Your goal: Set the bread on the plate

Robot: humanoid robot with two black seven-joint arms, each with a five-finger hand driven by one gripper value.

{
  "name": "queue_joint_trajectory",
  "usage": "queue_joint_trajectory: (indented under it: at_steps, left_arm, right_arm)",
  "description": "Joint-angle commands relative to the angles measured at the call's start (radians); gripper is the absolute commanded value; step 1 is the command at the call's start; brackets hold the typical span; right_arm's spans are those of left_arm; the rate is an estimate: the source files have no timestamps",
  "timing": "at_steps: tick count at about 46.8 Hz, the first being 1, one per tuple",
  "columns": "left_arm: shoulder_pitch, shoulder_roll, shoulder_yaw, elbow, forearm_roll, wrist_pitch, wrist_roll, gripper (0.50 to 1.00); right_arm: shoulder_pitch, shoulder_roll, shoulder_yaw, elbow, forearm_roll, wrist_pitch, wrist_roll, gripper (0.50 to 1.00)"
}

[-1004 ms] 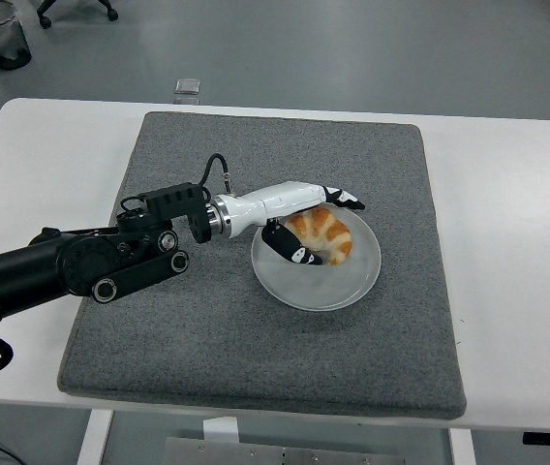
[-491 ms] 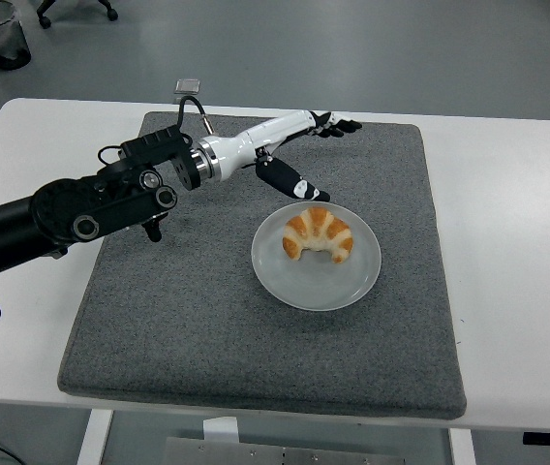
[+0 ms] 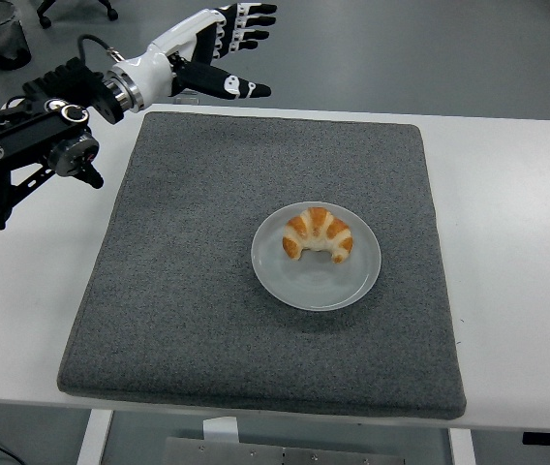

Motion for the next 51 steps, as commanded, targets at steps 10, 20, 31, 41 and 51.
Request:
queue_joint_trajectory:
  at_steps: [10, 20, 31, 41, 51]
  left_arm:
    - [0.019, 0.122, -0.053, 0.047, -0.245, -0.113, 0.0, 0.988]
    - [0.06, 0.148, -0.055, 0.159, -0.452, -0.248, 0.0, 0.988]
    - [0.085, 0.15, -0.072, 0.253, -0.543, -0.329, 0.0, 0.988]
    - [0.137, 0.14, -0.119, 0.319, -0.589, -0.384, 0.0, 0.988]
    - [0.189, 0.111, -0.121, 0.345, -0.668, -0.406, 0.0, 0.988]
  right_arm:
    - [0.0, 0.0, 0.0, 0.0, 0.0, 0.0, 0.0, 0.938]
    - [0.0, 0.0, 0.0, 0.0, 0.0, 0.001, 0.0, 0.938]
    - [0.002, 0.0, -0.002, 0.0, 0.0, 0.001, 0.0, 0.938]
    - [0.002, 0.0, -0.003, 0.0, 0.0, 0.0, 0.0, 0.938]
    - [0.002, 0.0, -0.002, 0.0, 0.0, 0.0, 0.0, 0.938]
